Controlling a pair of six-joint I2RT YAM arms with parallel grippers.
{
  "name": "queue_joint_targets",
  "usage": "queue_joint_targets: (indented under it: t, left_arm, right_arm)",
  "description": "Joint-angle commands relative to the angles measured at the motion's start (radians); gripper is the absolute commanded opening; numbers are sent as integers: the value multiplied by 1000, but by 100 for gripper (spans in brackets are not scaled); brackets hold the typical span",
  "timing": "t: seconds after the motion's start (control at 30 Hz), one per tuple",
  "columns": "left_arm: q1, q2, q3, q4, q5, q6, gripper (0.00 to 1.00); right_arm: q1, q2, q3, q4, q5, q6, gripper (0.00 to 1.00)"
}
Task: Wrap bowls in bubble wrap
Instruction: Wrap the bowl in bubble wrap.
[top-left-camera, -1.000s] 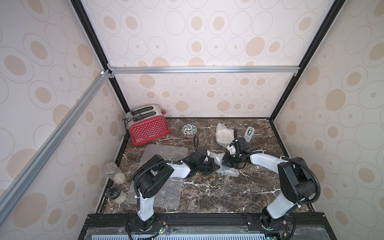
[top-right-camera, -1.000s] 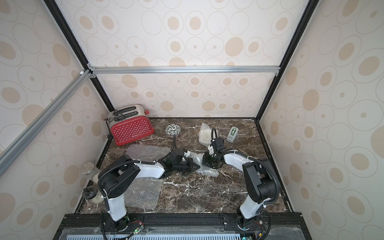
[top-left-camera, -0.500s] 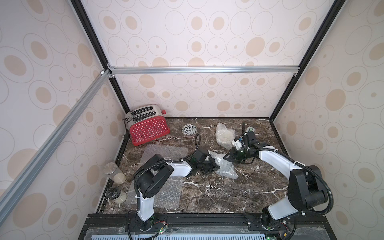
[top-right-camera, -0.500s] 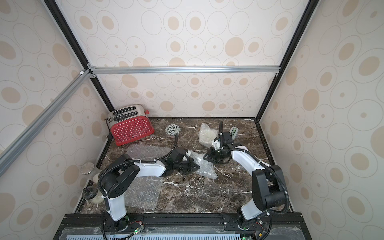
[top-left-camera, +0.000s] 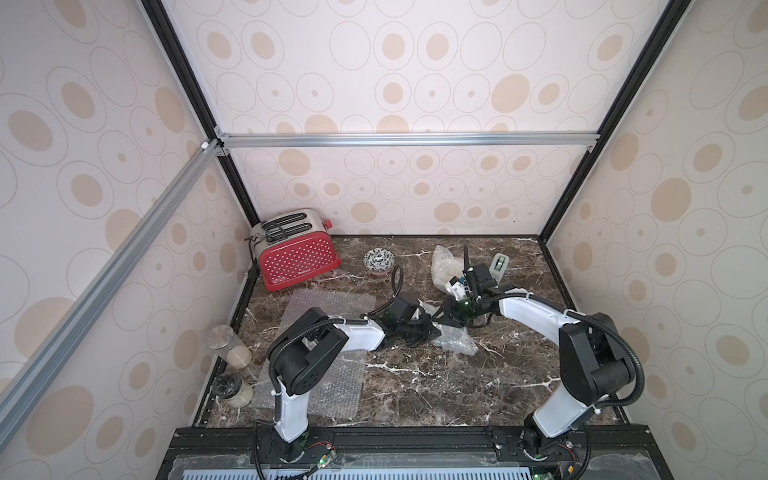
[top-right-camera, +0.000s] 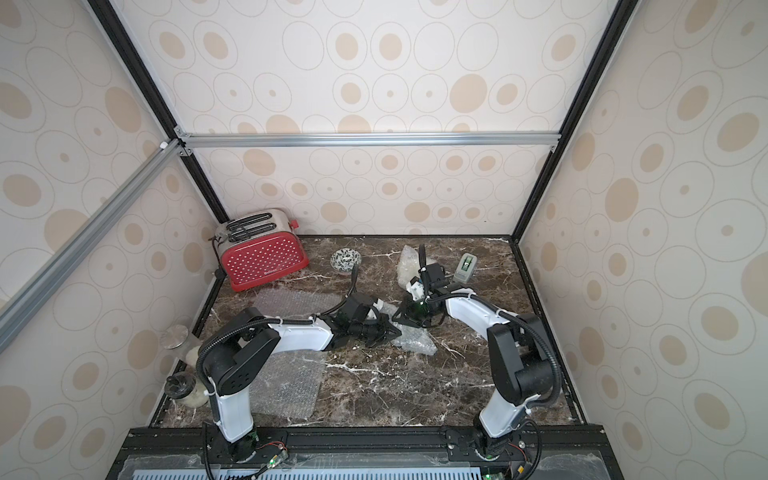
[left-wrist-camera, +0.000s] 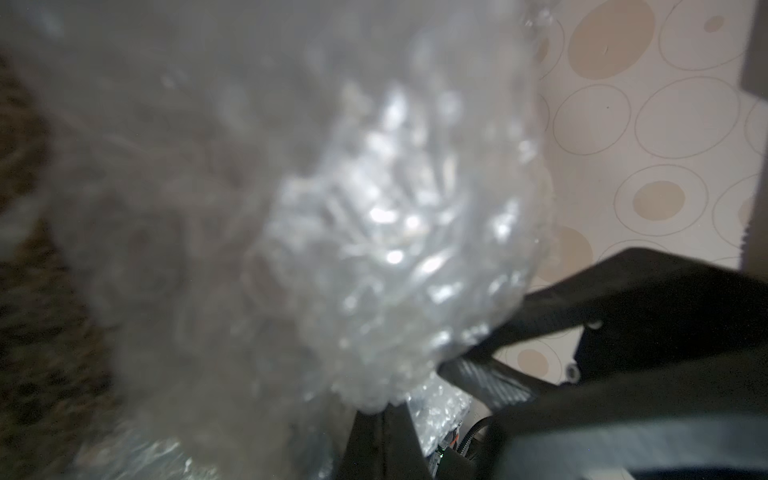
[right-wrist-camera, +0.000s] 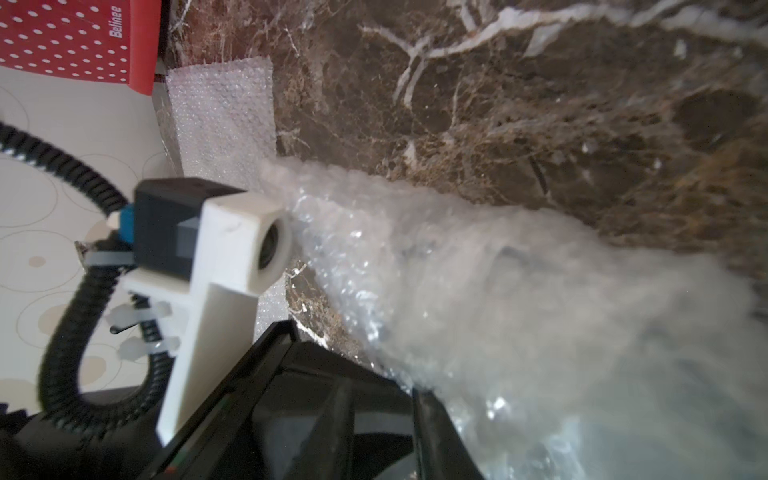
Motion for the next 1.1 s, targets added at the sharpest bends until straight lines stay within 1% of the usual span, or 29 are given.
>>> queue_joint_targets:
  t: [0.0, 0.1, 0.2, 0.3, 0.33, 0.4, 0.43, 0.47, 0.53, 0.6, 0.7, 0.77, 0.9, 1.07]
  left_arm:
    - [-4, 13, 18, -42, -9, 14, 0]
    - [-2, -3, 24, -55, -7, 21, 0]
    - [18, -41, 19, -96, -13, 44, 0]
    - [55, -113, 3, -168, -47, 85, 0]
    - [70, -141, 2, -204, -63, 105, 2]
    - [94, -195, 3, -277, -102, 147, 14]
    - [102, -216, 8, -314, -124, 166, 22]
    - [109, -230, 14, -343, -141, 183, 28]
    - [114, -232, 28, -361, -146, 194, 38]
    - [116, -214, 35, -342, -133, 188, 47]
    - [114, -178, -10, -200, -89, 114, 55]
    - [111, -160, -34, -124, -72, 83, 58]
    - [92, -139, -17, -102, -63, 85, 63]
    - [55, -61, 18, -91, -64, 76, 64]
  right_arm:
    - [-2, 75, 17, 26, 32, 8, 27]
    - [-7, 117, 26, -39, 114, -26, 27]
    - [-21, 133, 20, -88, 162, -42, 29]
    - [-33, 133, 0, -98, 181, -47, 29]
    - [-37, 134, -9, -96, 184, -46, 29]
    - [-40, 141, -20, -88, 184, -47, 29]
    - [-40, 150, -25, -84, 179, -46, 29]
    - [-40, 161, -32, -75, 173, -45, 29]
    - [-40, 176, -48, -56, 162, -42, 29]
    - [-39, 187, -66, -47, 166, -43, 29]
    - [-40, 195, -91, -44, 189, -51, 28]
    - [-42, 210, -110, -32, 208, -56, 28]
    - [-50, 233, -153, -6, 214, -58, 25]
    - [-49, 201, -171, 1, 207, -52, 25]
